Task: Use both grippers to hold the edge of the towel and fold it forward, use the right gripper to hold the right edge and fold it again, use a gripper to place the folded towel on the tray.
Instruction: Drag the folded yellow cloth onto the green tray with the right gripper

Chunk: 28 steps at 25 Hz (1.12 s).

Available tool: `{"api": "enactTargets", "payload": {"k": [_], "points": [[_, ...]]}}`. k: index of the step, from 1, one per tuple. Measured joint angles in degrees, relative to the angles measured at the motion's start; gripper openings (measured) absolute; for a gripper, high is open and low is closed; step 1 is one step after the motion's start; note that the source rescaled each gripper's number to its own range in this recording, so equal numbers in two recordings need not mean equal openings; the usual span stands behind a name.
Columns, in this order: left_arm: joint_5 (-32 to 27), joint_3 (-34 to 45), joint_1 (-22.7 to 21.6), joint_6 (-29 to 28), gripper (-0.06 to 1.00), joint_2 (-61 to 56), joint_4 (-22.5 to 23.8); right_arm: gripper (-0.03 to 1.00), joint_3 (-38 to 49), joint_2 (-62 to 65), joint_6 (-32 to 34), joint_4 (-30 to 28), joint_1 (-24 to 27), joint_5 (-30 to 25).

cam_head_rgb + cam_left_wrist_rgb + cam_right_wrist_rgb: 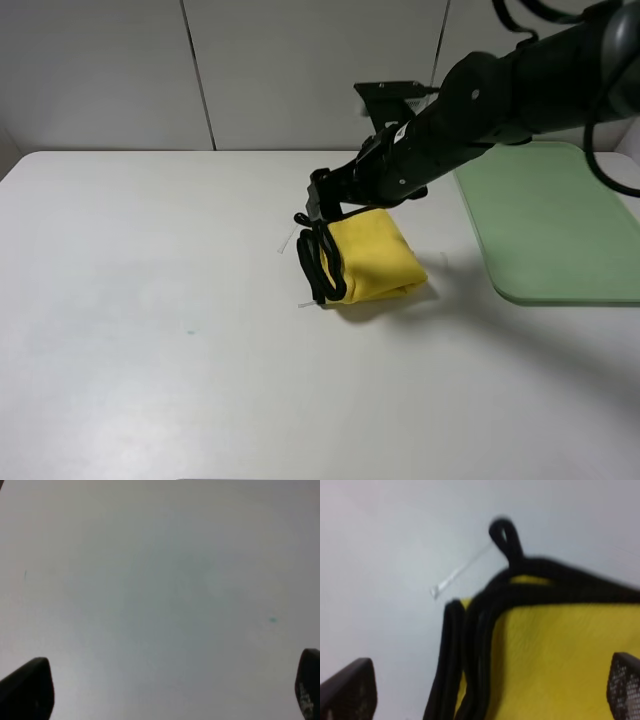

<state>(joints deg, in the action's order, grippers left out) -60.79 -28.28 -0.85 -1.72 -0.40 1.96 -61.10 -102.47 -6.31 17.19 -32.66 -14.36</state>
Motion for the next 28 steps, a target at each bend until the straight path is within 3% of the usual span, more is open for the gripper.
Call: {"api": "enactTargets", "payload": {"k": [11, 19, 28], "points": [[0.0, 0.0, 0.0, 0.0, 0.97, 0.0, 0.0, 1.0, -0.07, 4.98, -1.83, -7.2, 9.34, -8.12], [0.0, 0.0, 0.0, 0.0, 0.97, 0.0, 0.0, 1.0, -0.11, 1.84, -2.46, -7.91, 11.55, -6.89], [0.0, 0.0, 0.0, 0.0, 0.97, 0.0, 0.0, 1.0, -0.11, -7.15, -2.52, -7.63, 11.55, -0.72]]}}
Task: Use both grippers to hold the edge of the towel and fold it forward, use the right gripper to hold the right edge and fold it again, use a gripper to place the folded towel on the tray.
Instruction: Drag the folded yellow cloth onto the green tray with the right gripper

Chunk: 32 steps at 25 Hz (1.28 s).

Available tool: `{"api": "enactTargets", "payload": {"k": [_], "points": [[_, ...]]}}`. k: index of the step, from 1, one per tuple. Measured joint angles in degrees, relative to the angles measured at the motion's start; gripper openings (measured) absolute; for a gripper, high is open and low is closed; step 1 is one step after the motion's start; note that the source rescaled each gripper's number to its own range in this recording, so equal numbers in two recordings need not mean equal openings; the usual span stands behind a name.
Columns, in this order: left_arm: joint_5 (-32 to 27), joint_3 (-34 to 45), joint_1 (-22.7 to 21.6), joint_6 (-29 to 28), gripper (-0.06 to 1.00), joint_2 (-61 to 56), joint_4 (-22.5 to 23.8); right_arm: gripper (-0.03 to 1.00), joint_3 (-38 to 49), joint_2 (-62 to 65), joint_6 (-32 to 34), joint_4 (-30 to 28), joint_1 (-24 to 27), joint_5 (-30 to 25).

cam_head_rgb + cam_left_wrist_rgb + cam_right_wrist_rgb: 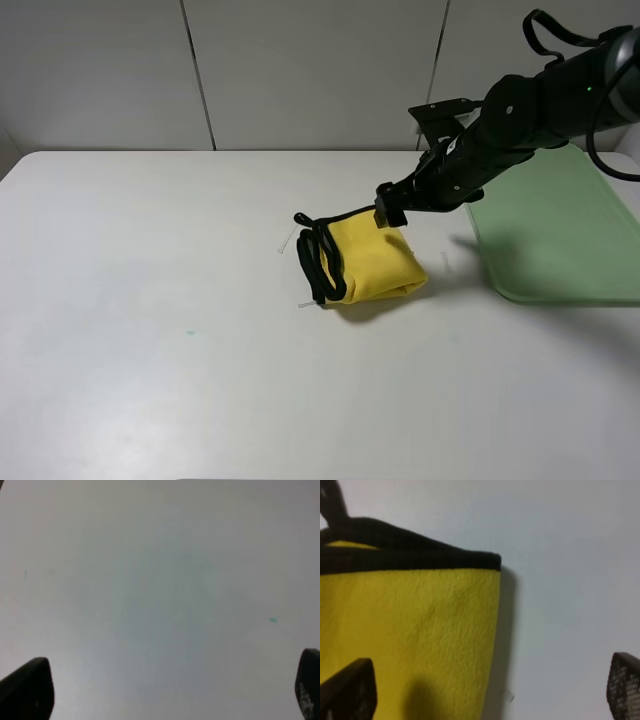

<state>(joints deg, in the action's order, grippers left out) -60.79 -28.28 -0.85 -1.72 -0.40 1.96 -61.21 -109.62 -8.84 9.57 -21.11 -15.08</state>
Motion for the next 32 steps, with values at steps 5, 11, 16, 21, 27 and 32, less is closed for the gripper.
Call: {"api": "enactTargets", "payload": {"k": [5, 11, 16, 21, 27, 32], "points": [[0.0, 0.0, 0.0, 0.0, 0.97, 0.0, 0.0, 1.0, 0.0, -3.28, -0.04, 2.04, 0.0, 1.37], [0.0, 0.0, 0.0, 0.0, 0.97, 0.0, 0.0, 1.0, -0.02, -7.15, -0.04, 3.64, 0.0, 2.78], [0.0, 0.0, 0.0, 0.0, 0.97, 0.0, 0.0, 1.0, -0.12, -8.64, -0.04, 5.39, 0.0, 3.18], [0.0, 0.0, 0.0, 0.0, 0.97, 0.0, 0.0, 0.99, -0.12, -8.64, -0.11, 6.2, 0.0, 3.27], [-0.05, 0.0, 0.0, 0.0, 0.97, 0.0, 0.0, 0.61, -0.32, -8.64, -0.24, 8.87, 0.0, 1.01], [-0.05, 0.0, 0.0, 0.0, 0.97, 0.0, 0.0, 0.35, -0.54, -8.64, -0.13, 10.37, 0.35, -0.86]]}}
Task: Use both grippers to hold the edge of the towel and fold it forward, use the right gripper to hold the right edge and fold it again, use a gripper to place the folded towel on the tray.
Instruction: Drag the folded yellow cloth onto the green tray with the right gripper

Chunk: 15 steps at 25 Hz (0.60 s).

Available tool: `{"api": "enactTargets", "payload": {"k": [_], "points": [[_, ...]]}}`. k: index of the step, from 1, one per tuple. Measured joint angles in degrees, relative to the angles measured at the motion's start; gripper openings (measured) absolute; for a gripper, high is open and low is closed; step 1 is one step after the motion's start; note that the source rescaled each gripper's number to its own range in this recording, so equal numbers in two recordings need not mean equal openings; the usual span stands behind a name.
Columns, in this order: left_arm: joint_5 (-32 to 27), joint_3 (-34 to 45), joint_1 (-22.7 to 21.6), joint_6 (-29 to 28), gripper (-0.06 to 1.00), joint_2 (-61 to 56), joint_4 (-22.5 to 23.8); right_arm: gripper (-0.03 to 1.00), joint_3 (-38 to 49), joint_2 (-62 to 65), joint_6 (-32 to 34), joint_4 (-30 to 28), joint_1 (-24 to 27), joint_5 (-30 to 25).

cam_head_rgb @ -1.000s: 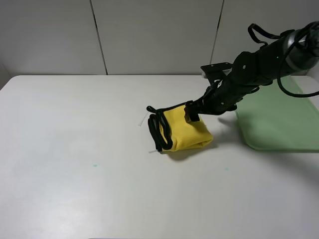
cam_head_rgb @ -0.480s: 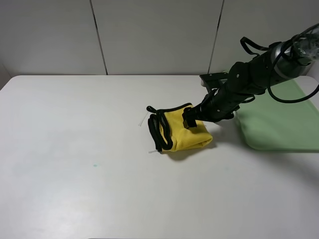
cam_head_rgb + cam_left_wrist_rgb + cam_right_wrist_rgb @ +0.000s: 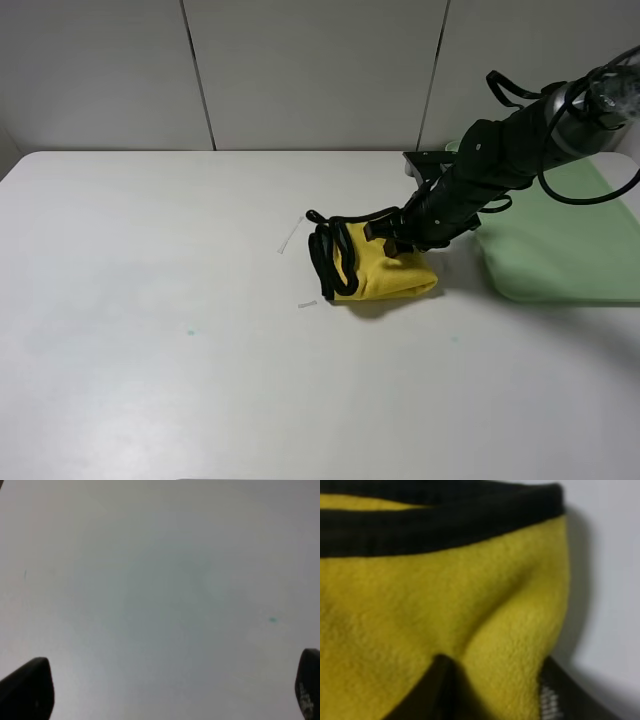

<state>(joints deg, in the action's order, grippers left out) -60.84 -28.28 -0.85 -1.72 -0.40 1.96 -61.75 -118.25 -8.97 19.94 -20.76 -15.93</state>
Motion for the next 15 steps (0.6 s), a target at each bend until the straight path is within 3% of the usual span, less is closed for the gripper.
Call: {"api": "enactTargets", "payload": {"k": [3, 15], "points": [[0.0, 0.0, 0.0, 0.0, 0.97, 0.0, 0.0, 0.09, -0.27, 0.0, 0.01, 0.78, -0.12, -1.12], [0.0, 0.0, 0.0, 0.0, 0.97, 0.0, 0.0, 0.08, -0.21, 0.82, 0.01, 0.76, -0.12, -2.93]]}}
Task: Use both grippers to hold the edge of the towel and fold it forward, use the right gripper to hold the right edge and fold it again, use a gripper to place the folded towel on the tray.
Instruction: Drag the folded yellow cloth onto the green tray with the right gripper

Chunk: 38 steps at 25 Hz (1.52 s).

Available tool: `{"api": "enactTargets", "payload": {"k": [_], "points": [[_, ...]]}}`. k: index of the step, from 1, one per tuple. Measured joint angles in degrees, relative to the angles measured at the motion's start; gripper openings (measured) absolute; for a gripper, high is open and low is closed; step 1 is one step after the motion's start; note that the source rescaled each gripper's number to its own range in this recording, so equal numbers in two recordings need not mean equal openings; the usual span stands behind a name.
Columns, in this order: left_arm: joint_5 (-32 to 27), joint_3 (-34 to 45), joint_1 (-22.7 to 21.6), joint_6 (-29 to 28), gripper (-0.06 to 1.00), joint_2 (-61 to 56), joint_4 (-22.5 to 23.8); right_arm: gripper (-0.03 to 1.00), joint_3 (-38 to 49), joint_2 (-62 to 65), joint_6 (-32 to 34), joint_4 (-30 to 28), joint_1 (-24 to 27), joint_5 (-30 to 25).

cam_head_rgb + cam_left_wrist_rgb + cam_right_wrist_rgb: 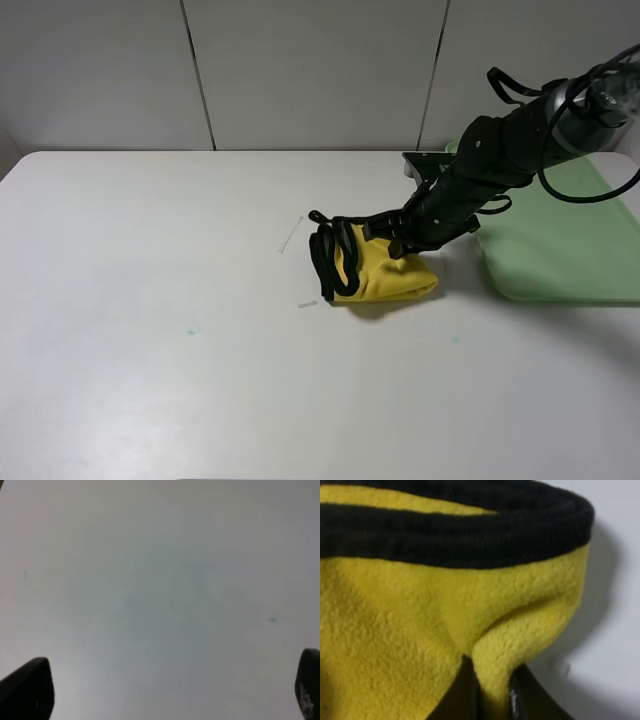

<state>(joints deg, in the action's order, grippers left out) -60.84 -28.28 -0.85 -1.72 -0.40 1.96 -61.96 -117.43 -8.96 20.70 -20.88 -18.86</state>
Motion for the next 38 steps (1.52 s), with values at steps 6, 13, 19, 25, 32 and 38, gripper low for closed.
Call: {"api": "enactTargets", "payload": {"k": [6, 13, 19, 25, 32, 38], "points": [[0.0, 0.0, 0.0, 0.0, 0.97, 0.0, 0.0, 0.08, 0.53, 4.85, -0.22, -2.34, 1.04, -4.56], [0.0, 0.0, 0.0, 0.0, 0.97, 0.0, 0.0, 0.08, 0.56, 10.09, -3.51, -3.4, 9.54, -7.23], [0.0, 0.0, 0.0, 0.0, 0.97, 0.0, 0.0, 0.08, 0.56, 10.56, -6.33, -5.26, 20.34, -7.37], [0.0, 0.0, 0.0, 0.0, 0.97, 0.0, 0.0, 0.08, 0.56, 10.56, -7.69, -8.88, 30.1, -7.1], [0.0, 0.0, 0.0, 0.0, 0.97, 0.0, 0.0, 0.08, 0.56, 10.56, -7.75, -11.75, 35.95, -4.46], [0.0, 0.0, 0.0, 0.0, 0.97, 0.0, 0.0, 0.08, 0.56, 10.56, -7.8, -11.98, 36.21, -3.79]]}}
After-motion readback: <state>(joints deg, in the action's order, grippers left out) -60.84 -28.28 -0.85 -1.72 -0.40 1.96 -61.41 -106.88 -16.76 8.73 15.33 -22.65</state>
